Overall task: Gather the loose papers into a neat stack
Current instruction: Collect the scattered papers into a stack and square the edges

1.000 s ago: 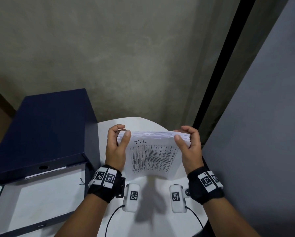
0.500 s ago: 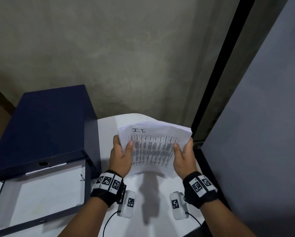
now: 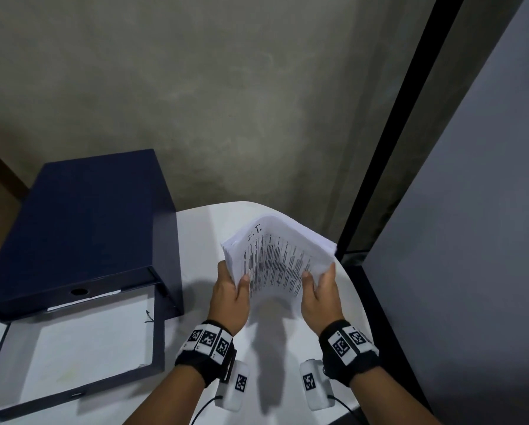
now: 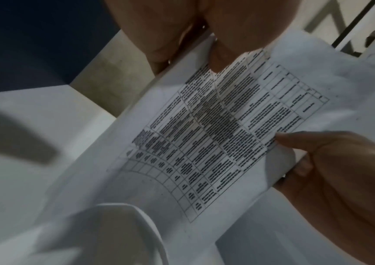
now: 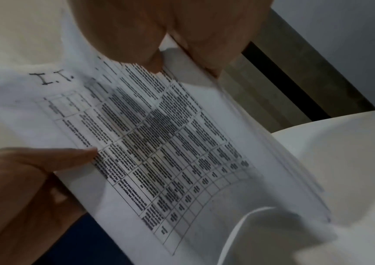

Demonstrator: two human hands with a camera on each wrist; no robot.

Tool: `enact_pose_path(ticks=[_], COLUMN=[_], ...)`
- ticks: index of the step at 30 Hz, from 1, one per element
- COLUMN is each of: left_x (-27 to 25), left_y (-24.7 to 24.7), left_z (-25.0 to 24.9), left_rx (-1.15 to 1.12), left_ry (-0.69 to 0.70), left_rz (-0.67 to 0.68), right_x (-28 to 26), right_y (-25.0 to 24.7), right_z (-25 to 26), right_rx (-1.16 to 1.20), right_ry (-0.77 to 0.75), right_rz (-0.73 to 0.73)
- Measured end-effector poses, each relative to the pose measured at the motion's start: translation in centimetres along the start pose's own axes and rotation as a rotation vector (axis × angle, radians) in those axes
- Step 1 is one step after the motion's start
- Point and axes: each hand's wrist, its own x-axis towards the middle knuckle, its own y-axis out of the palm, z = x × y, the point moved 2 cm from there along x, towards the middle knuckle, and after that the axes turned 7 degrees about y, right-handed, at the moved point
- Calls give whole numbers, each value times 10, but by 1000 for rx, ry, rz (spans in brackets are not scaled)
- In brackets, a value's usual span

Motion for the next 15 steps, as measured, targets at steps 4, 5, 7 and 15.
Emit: enact_pose_path(ticks=[4,5,7,15], left_x=[1,2,4,8], left_y=[0,-1,-3,-6], left_z=[10,11,12,-2], left_rx=[-20,-19,-9,21], left_ry=[-53,-49,-49,-12], left_rz=[31,42,64,7], right_x=[0,1,3,7], right_y=[2,0,-1,-7], right_z=[-9,-9,-9,5], right_rx=[-46,-45,-39,-8], right_ry=[61,70,79,20], right_rz=[60,55,42,-32])
